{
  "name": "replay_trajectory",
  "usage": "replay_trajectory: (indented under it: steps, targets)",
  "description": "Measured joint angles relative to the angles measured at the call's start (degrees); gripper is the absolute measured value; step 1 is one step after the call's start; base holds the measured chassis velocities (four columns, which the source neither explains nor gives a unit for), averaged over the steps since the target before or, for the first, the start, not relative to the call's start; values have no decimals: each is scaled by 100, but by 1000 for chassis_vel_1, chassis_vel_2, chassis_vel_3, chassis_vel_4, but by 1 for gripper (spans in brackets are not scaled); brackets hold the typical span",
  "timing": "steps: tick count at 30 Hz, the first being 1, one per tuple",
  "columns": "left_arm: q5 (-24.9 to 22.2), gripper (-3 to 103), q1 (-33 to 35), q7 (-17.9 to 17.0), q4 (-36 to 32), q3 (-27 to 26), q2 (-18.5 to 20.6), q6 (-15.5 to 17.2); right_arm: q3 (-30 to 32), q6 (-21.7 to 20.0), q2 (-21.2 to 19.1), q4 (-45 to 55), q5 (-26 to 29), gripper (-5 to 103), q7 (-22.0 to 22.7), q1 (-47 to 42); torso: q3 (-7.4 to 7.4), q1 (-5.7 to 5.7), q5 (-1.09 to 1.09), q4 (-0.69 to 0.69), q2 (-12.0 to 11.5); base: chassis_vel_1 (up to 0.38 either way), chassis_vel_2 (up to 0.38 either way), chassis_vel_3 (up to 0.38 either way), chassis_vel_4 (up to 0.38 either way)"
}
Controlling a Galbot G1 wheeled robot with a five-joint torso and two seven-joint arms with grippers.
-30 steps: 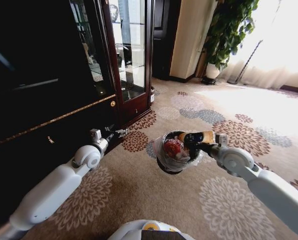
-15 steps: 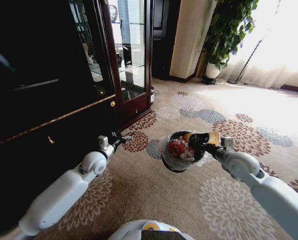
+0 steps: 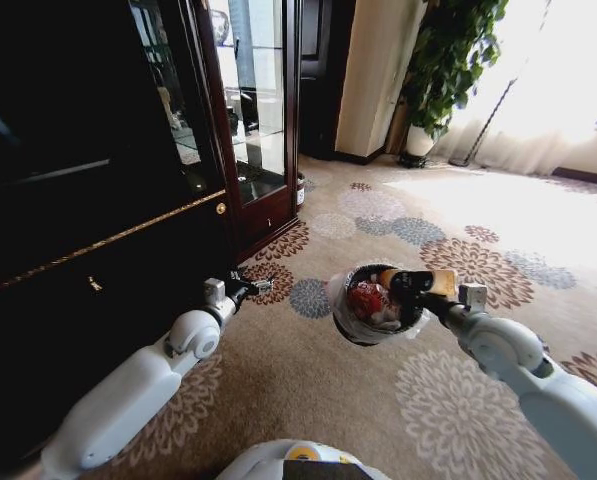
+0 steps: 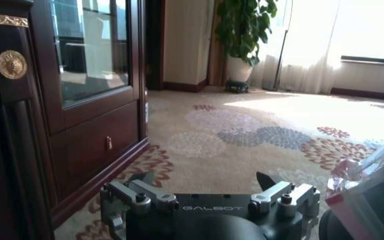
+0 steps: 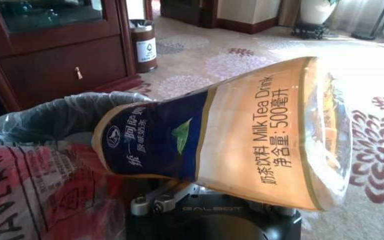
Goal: Pick up the trash from the ground and place it into the trash bin.
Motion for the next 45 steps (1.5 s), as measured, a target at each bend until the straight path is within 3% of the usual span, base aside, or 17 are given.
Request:
replay_trajectory:
  steps: [10, 12, 15, 21, 43, 45]
  targets:
    - [-32, 100, 15, 222, 67, -78, 6, -265, 597, -56, 247, 136, -237, 1, -279, -662, 0, 0, 1, -4, -1, -55, -54, -52, -61]
    - [-83, 100, 44, 254, 29, -133, 28, -304, 762, -74, 350, 179, -314, 1, -339, -824, 0, 0, 1, 6, -1, 0, 0, 0, 0]
    - [-134, 100, 47, 246, 22, -123, 27, -311, 948, -84, 452, 239, -366, 1, -405, -974, 0, 0, -1, 8, -1, 0, 0, 0, 0]
    - [-147, 100, 61, 217, 22, -39, 23, -313, 1253, -86, 641, 268, -565, 1, -665, -1243, 0, 0, -1, -1, -1, -52, -55, 47, 47]
    - [80, 100, 218, 50, -267, -99, 164, -153, 741, -22, 572, 131, -792, 1, -846, -902, 1, 1, 0, -1, -1, -294, -280, 244, 232]
    - [95, 100, 235, 62, -256, -118, 166, -160, 661, -22, 541, 132, -771, 1, -837, -848, 1, 0, 2, 5, -1, -365, -371, 247, 241]
